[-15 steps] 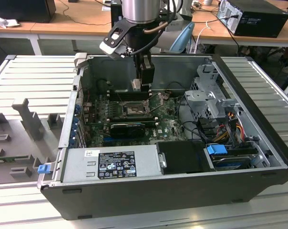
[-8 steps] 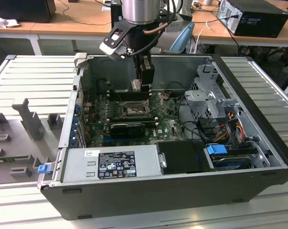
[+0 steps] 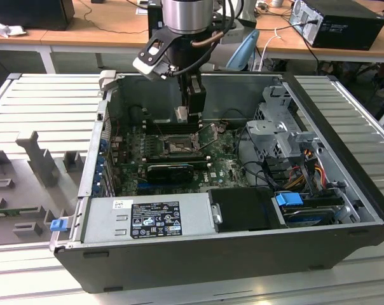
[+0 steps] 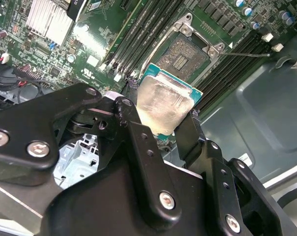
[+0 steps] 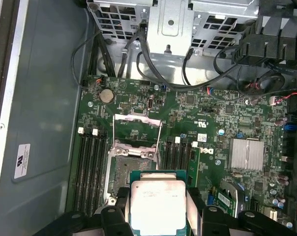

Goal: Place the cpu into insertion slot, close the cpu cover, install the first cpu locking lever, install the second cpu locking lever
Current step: 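Place the cpu into insertion slot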

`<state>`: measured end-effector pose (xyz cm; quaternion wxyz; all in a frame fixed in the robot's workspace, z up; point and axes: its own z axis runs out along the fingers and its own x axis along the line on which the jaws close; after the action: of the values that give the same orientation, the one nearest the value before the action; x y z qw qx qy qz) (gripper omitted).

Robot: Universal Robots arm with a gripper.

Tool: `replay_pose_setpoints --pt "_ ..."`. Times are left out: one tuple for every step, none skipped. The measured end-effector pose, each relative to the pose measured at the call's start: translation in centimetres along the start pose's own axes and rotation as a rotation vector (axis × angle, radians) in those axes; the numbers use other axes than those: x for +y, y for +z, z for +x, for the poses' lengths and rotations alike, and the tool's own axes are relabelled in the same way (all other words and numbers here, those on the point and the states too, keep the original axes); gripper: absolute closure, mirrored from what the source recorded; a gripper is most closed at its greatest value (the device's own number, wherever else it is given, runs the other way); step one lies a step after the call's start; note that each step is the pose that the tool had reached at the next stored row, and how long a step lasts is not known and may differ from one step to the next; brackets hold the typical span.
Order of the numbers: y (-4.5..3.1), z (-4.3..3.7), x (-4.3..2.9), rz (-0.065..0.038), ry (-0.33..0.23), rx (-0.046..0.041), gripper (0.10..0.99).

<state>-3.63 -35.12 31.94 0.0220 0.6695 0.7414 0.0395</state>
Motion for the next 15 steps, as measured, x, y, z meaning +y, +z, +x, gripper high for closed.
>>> replay_pose_setpoints --pt "0.03 0.00 0.00 0.000 0.000 0.0000 0.545" --pt "0.05 0.00 -0.01 0.000 0.000 0.0000 0.545" --pt "0.07 0.00 -0.01 0.000 0.000 0.0000 0.545" --pt "0.10 0.00 -0.01 0.000 0.000 0.0000 0.545" --pt "0.13 0.00 -0.01 0.000 0.000 0.0000 0.545" --pt "0.15 0.00 -0.01 0.000 0.000 0.0000 0.545" --pt "0.18 0.00 -0.02 0.000 0.000 0.0000 0.545" --pt "0.22 -0.01 -0.02 0.000 0.000 0.0000 0.545" --pt "0.24 -0.01 -0.02 0.000 0.000 0.0000 0.545" --pt "0.26 -0.01 -0.02 0.000 0.000 0.0000 0.545" --pt "0.28 -0.01 -0.03 0.000 0.000 0.0000 0.545" --pt "0.33 -0.01 -0.03 0.000 0.000 0.0000 0.545" --pt "0.35 -0.01 -0.03 0.000 0.000 0.0000 0.545" --pt "0.38 -0.01 -0.03 0.000 0.000 0.0000 0.545" --pt "0.42 -0.01 -0.04 0.000 0.000 0.0000 0.545"
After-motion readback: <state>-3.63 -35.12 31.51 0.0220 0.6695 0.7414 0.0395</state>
